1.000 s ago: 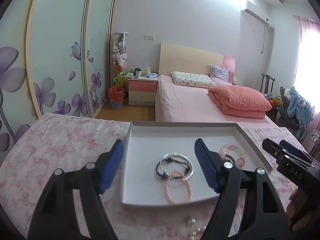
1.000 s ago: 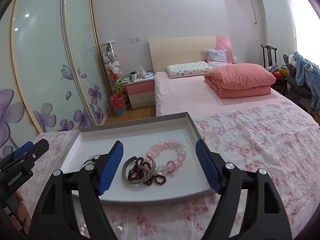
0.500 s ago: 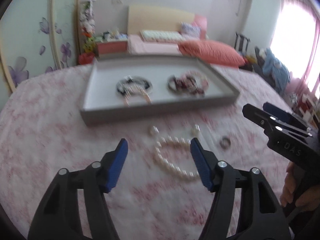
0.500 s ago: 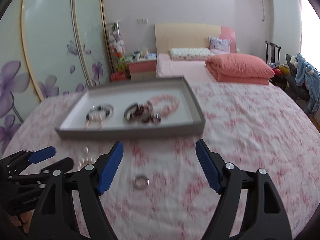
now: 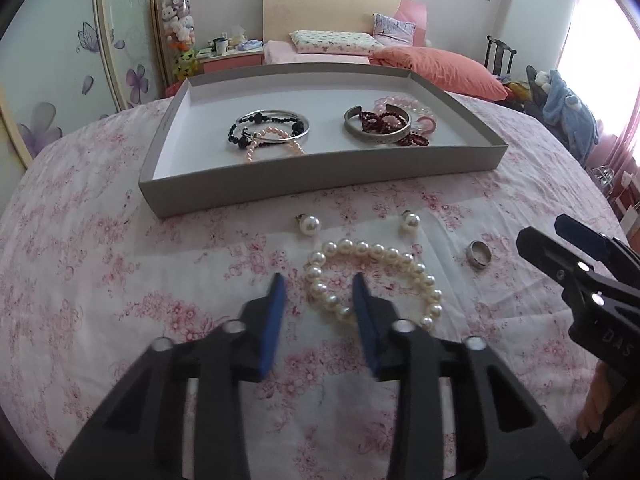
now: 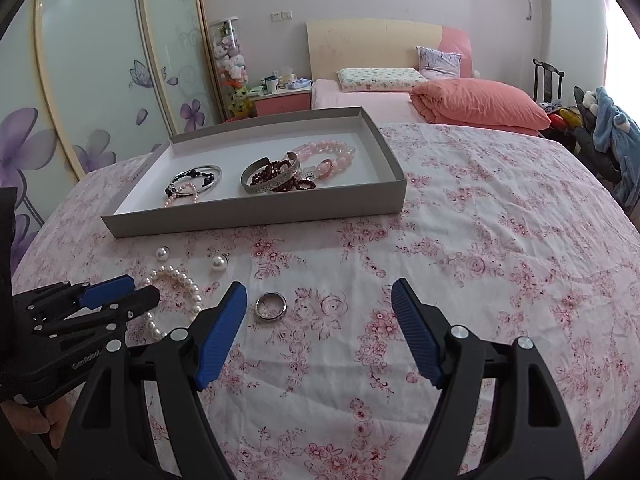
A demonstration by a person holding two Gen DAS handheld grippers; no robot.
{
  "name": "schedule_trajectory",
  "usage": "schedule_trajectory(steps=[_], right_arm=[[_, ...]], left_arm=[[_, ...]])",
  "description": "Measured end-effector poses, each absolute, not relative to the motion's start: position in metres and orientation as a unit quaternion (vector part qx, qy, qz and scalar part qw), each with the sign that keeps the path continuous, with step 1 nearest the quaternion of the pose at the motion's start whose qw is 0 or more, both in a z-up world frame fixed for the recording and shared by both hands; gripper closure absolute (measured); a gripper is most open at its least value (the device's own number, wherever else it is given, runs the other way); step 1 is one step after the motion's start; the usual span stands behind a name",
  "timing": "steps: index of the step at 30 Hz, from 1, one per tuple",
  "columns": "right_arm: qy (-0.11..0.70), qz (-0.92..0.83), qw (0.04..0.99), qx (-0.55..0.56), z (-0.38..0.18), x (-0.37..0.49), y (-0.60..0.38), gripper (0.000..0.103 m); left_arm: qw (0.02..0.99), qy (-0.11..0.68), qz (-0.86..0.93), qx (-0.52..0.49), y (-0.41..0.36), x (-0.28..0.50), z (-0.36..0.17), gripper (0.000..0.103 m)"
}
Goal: Organize jewelry
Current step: 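Withdraw both grippers from the tray and lower the left gripper onto the pearl bracelet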
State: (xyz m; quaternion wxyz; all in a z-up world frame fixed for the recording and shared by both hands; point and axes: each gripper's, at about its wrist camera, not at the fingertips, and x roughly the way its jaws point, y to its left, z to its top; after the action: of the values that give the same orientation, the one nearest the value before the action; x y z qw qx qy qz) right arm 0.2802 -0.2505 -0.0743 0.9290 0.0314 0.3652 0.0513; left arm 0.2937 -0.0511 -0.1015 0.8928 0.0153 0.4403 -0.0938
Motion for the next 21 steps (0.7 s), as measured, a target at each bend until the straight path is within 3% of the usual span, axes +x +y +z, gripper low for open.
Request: schedule_trajectory(steps=[2,7,21], right_arm=[[0.367,0.051,0.928,0.03,-0.075,0.28,-0.251,0.028],[0.38,0.061,0.923,0.017,-0.079,0.282,-0.244,0.029],[0.418,0.138,0.898,0.014,-0.089,0.313,-0.196,0.056]], left_arm=[[0.893,0.441,-0.09,0.021,-0.051,0.295,-0.1,0.093],[0.892,0.443,-0.089,0.012,-0.035,0.293,-0.1,0.093],[0.895,0.445,-0.009,-0.016,0.037,0.296,-0.097,0.093]])
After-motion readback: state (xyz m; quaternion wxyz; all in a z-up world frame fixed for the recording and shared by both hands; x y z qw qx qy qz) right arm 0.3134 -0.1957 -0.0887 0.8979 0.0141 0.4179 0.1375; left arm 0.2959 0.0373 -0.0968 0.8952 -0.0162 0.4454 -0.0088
